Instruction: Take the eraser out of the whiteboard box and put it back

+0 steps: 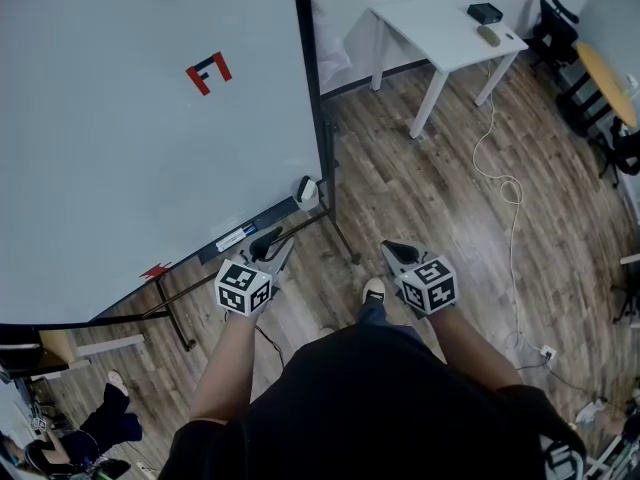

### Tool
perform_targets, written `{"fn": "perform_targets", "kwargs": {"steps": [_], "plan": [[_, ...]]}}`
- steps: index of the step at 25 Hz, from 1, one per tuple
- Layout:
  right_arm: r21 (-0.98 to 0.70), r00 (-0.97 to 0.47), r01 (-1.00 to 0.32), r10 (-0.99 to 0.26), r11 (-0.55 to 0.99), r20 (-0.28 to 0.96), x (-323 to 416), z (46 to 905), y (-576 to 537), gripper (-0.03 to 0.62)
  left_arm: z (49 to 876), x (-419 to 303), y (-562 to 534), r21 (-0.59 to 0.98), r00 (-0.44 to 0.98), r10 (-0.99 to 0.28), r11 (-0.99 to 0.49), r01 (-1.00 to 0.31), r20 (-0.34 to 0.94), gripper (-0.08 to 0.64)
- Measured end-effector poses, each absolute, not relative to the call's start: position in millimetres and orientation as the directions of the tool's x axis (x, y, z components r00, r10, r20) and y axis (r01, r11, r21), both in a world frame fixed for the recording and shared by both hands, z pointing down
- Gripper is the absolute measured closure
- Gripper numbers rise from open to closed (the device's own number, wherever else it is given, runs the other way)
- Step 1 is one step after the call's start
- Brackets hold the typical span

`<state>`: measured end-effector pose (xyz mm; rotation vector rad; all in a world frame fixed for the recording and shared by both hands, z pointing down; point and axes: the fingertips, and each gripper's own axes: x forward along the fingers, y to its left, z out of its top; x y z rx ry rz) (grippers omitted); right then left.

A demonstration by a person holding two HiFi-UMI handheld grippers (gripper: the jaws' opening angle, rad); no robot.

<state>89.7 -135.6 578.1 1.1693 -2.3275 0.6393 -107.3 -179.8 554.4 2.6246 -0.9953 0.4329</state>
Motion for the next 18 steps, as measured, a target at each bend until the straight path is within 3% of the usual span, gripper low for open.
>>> {"fn": "perform_targets", "kwargs": {"steps": [18], "plan": [[-0.233, -0.563, -0.798, -0.553, 0.555, 0.614, 110.6, 605.1, -170.7, 0.598, 582.3, -73.4, -241.6, 0.160, 0.675, -0.602, -0.684, -0.711, 0.426, 0.417]]}}
